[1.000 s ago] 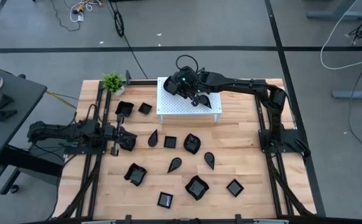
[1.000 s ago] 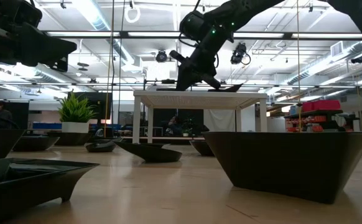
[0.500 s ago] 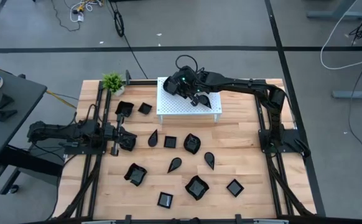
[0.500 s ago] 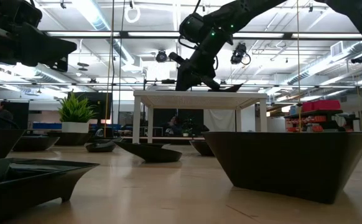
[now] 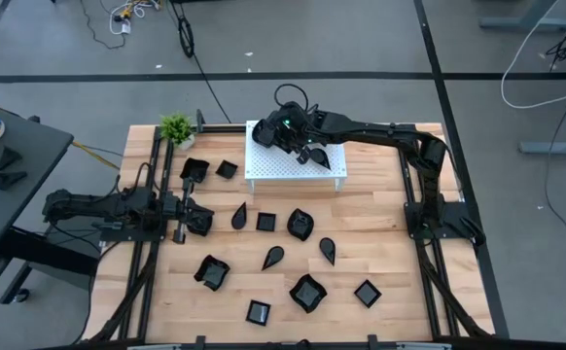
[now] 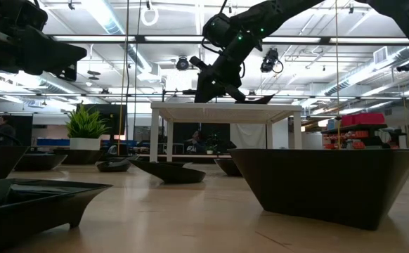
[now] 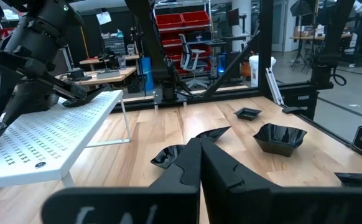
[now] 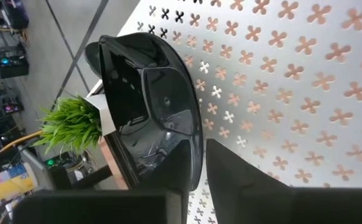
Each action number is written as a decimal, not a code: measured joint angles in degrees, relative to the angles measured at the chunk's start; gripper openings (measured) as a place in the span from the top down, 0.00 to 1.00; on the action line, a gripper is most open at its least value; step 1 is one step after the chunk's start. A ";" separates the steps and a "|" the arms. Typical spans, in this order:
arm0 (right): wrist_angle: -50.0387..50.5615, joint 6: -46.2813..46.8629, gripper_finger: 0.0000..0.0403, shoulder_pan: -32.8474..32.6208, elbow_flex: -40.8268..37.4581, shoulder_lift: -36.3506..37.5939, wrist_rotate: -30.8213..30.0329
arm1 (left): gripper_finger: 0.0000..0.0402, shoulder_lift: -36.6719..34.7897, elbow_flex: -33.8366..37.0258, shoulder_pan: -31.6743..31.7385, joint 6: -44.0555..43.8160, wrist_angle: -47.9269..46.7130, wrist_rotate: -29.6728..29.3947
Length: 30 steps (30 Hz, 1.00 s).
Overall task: Pick & Place Mini shaped plates
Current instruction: Put the leaf-shaped plate on the shelf, then stack the drop-shaped plate on top of the drop-shaped plate on the shelf
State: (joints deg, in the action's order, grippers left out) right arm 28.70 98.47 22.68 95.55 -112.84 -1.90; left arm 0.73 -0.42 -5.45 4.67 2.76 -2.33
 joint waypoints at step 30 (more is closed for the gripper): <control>1.88 -24.70 0.83 -3.26 -3.45 11.33 3.71 | 0.99 0.00 -0.01 0.02 0.00 0.00 0.00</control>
State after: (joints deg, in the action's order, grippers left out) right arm 30.58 73.78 19.42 92.09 -101.50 1.81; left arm 0.73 -0.43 -5.43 4.67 2.76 -2.33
